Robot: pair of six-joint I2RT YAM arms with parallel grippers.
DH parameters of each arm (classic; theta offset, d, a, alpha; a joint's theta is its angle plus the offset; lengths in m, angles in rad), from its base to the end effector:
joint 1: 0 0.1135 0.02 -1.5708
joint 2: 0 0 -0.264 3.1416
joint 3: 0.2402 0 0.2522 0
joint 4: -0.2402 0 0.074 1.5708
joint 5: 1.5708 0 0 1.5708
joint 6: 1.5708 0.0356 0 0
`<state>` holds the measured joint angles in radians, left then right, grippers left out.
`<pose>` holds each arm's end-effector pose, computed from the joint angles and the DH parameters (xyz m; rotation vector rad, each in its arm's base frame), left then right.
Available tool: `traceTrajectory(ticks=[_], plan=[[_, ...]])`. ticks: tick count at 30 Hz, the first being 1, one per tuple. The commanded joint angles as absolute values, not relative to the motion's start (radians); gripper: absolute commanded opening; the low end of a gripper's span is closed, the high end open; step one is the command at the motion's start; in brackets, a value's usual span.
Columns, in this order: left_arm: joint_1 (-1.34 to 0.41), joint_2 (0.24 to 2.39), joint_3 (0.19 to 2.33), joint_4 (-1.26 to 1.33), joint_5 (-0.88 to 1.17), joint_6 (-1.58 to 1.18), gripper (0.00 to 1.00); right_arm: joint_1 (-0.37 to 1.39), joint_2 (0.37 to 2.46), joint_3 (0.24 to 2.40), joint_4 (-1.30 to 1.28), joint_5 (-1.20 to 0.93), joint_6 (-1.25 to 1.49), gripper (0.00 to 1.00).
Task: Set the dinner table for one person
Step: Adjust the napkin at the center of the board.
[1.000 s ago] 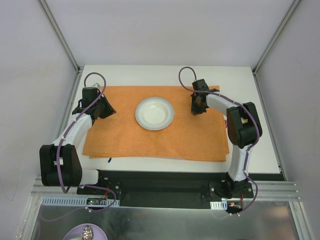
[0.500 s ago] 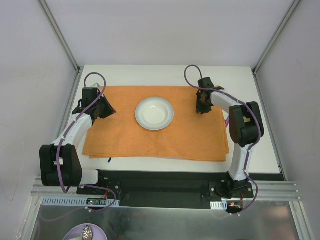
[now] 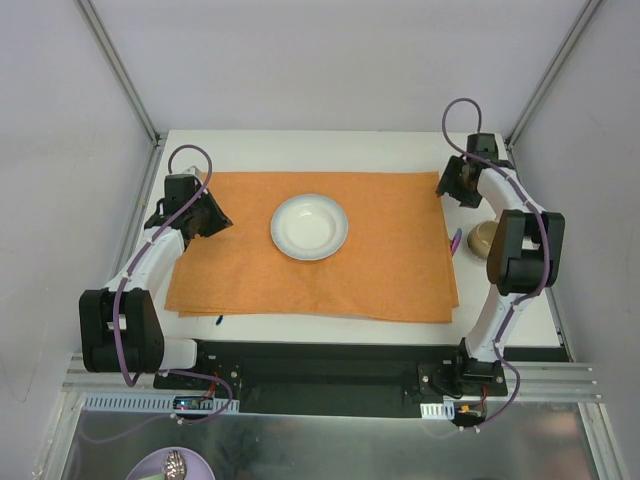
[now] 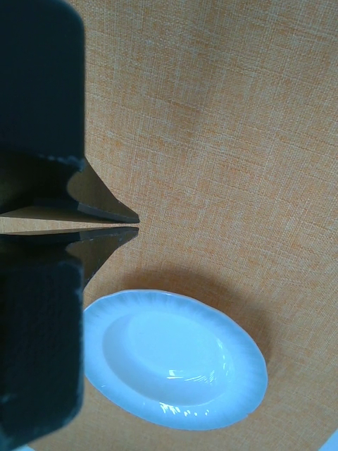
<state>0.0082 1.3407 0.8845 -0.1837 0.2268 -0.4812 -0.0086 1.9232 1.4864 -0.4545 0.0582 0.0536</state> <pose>0.2934 -0.0056 0.2516 -0.4176 2.2003 -0.5107 0.4273 -0.0057 0.2268 0.1018 2.4586 -0.0521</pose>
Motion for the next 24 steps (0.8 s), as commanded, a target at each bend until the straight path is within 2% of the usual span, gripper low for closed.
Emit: traceTrajectory(ticks=[1,18,24], plan=[[0.011,1.308,0.888,-0.164,0.238,-0.489,0.05,-0.044,1.963,1.572,-0.466,-0.027,0.068,0.67],[0.011,1.307,0.887,-0.164,0.227,-0.486,0.05,-0.107,2.075,1.609,-0.449,-0.230,0.095,0.69],[0.011,1.308,0.884,-0.164,0.225,-0.485,0.05,-0.120,2.097,1.603,-0.425,-0.333,0.121,0.64]])
